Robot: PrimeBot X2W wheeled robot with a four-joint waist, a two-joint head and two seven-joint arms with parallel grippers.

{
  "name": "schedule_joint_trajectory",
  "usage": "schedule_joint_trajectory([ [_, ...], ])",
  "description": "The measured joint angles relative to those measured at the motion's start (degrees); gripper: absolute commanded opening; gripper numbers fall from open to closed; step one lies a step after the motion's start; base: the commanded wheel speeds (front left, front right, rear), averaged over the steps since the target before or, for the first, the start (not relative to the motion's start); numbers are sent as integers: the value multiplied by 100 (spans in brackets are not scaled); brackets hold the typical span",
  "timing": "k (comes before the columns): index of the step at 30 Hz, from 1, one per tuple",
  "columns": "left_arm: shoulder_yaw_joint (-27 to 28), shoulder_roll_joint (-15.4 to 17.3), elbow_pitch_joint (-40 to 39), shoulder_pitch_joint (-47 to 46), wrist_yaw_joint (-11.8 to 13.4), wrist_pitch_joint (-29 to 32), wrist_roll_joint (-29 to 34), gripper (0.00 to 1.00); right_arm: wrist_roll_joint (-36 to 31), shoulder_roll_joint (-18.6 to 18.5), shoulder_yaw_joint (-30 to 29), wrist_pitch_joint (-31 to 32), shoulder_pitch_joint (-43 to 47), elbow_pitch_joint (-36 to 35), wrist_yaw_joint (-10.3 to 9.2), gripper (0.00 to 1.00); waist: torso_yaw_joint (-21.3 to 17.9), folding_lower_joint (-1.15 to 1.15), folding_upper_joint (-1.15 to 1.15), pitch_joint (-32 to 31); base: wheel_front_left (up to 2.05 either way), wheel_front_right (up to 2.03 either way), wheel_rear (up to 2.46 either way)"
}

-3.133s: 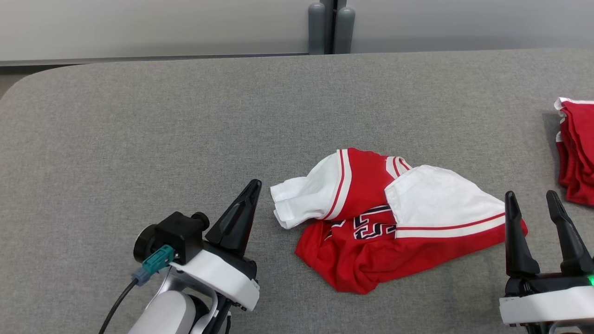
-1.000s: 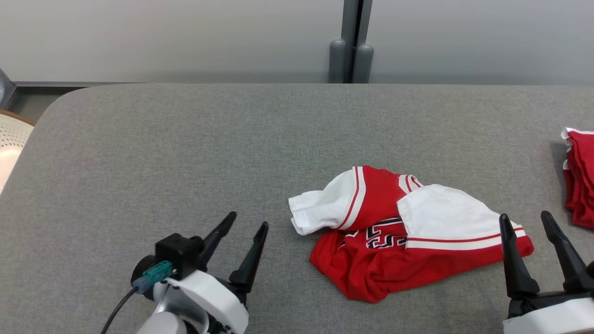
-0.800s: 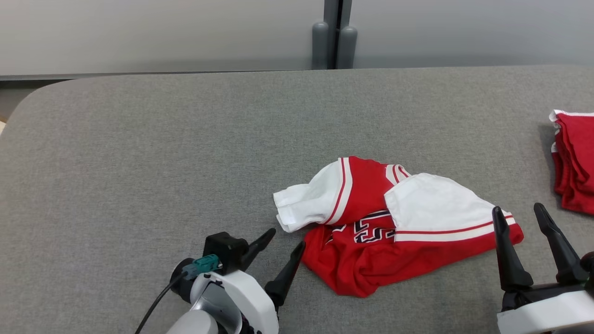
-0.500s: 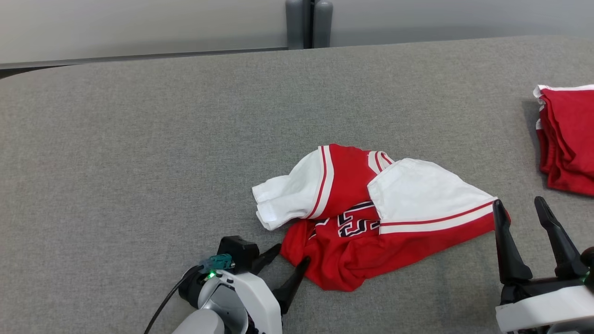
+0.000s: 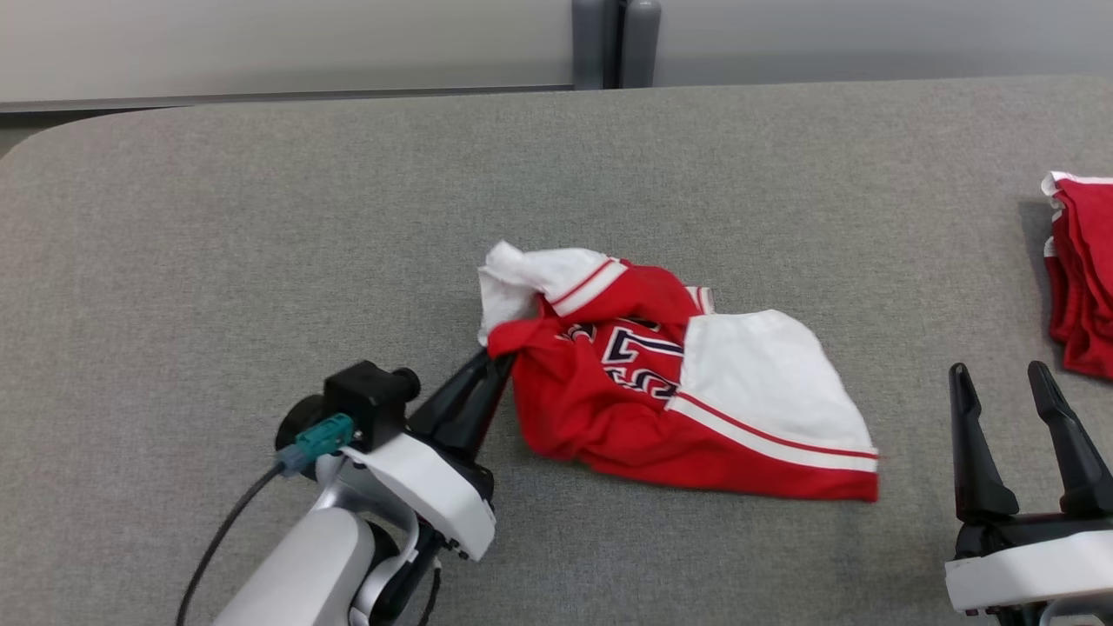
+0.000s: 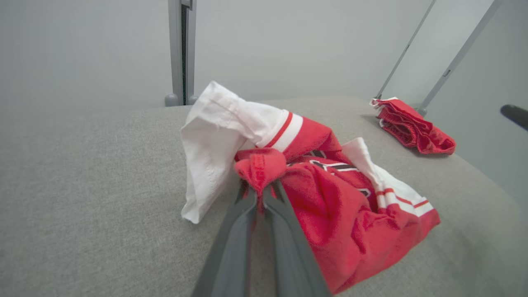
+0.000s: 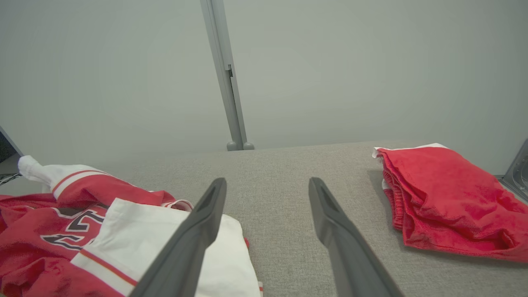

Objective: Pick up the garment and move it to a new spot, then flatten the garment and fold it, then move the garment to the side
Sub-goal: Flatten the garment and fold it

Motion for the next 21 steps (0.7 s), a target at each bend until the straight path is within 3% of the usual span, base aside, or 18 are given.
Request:
schedule_joint_trajectory([
  [9, 567, 538, -1682, 104, 615, 232, 29, 0, 64, 51, -26, -89, 7, 115, 0, 100, 144, 0, 0, -254, 0, 0, 0],
  [13, 635, 626, -2203, 161, 804, 341, 101, 0, 83, 67, -25, -116, 8, 149, 0, 100, 138, 0, 0, -287, 0, 0, 0],
  [16, 658, 628, -2235, 157, 898, 481, 99, 0, 114, 73, 10, -137, -12, 174, 0, 100, 100, 0, 0, -271, 0, 0, 0],
  [21, 770, 437, -1472, -20, 921, 443, -109, 0, 121, 82, 94, -157, -46, 191, 0, 100, -33, 0, 0, -160, 0, 0, 0],
])
